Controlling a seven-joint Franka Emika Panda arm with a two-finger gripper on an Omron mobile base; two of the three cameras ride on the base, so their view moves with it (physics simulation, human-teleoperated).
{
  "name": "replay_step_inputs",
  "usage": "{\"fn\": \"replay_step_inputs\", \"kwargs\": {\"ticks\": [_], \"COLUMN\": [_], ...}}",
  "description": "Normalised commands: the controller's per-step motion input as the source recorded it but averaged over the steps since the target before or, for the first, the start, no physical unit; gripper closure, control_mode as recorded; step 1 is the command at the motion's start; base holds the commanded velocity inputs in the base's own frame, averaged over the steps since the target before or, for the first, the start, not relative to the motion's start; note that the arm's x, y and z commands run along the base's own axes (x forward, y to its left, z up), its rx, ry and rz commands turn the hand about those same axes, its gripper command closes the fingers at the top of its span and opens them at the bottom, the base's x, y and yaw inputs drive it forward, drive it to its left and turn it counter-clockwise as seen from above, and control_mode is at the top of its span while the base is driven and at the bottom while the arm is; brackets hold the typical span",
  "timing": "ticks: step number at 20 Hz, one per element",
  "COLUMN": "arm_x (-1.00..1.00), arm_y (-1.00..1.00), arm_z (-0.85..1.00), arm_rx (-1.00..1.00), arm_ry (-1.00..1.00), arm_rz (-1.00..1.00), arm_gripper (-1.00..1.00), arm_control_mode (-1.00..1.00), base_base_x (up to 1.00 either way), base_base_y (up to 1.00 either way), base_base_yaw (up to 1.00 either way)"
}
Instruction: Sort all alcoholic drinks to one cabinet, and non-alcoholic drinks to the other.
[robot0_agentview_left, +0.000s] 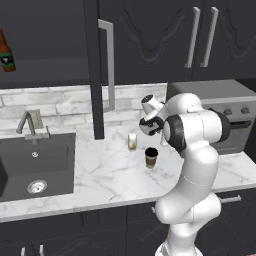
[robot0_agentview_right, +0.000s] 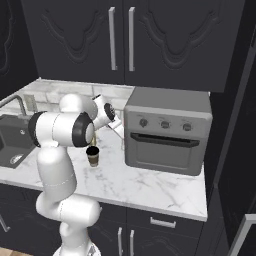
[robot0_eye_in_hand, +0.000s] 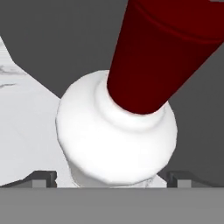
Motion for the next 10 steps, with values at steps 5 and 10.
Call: {"fn": "replay_step_inputs", "kwargs": {"ticks": [5,10], "arm_x": [0.23,0.13], "arm_y": [-0.01,-0.07], "arm_z": [-0.14,-0.07], "arm_rx": [0.0,0.0], "arm_ry": [-0.03,-0.03], "arm_rz": [0.0,0.0], "arm_gripper": [-1.0,-1.0], "arm_control_mode": [-1.0,-1.0], "base_base_x": [0.0,0.0], "base_base_y": [0.0,0.0], "base_base_yaw": [0.0,0.0]}}
